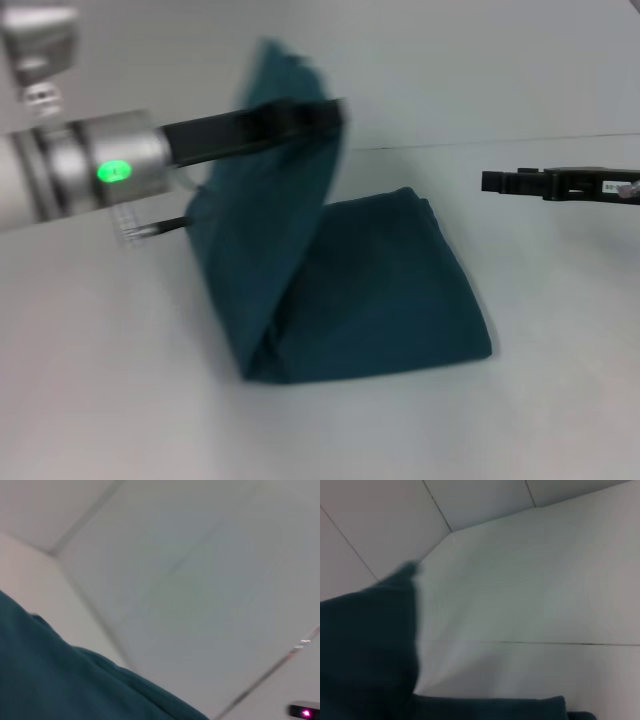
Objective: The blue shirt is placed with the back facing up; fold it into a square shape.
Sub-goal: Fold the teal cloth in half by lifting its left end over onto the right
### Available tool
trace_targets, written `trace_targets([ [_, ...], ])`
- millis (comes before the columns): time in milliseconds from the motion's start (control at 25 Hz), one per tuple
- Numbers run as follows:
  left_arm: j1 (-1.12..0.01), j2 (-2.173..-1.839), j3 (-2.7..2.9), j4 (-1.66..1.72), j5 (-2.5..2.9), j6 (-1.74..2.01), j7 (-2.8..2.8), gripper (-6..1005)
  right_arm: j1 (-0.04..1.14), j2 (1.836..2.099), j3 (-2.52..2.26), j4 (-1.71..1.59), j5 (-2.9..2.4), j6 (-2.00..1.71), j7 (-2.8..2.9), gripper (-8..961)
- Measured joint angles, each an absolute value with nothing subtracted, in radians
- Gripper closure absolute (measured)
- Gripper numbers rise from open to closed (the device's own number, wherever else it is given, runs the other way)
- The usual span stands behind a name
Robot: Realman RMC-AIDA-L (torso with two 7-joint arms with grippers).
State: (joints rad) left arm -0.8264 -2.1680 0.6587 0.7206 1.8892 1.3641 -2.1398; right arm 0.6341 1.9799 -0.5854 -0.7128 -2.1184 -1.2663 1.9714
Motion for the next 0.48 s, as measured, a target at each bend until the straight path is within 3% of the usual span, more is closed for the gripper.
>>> trace_targets([
  [280, -0.98, -2.176, 0.796, 0.349, 1.597, 1.152, -1.914, 976, 0.625, 1.945, -0.584, -0.713, -2.119, -1.302, 1.933, 121],
  [480, -1.01, -2.176, 0.792, 0.123, 1.434, 1.051, -1.743, 978, 0.621, 1.941, -0.594, -0.713, -2.126, -1.311, 1.912, 118],
])
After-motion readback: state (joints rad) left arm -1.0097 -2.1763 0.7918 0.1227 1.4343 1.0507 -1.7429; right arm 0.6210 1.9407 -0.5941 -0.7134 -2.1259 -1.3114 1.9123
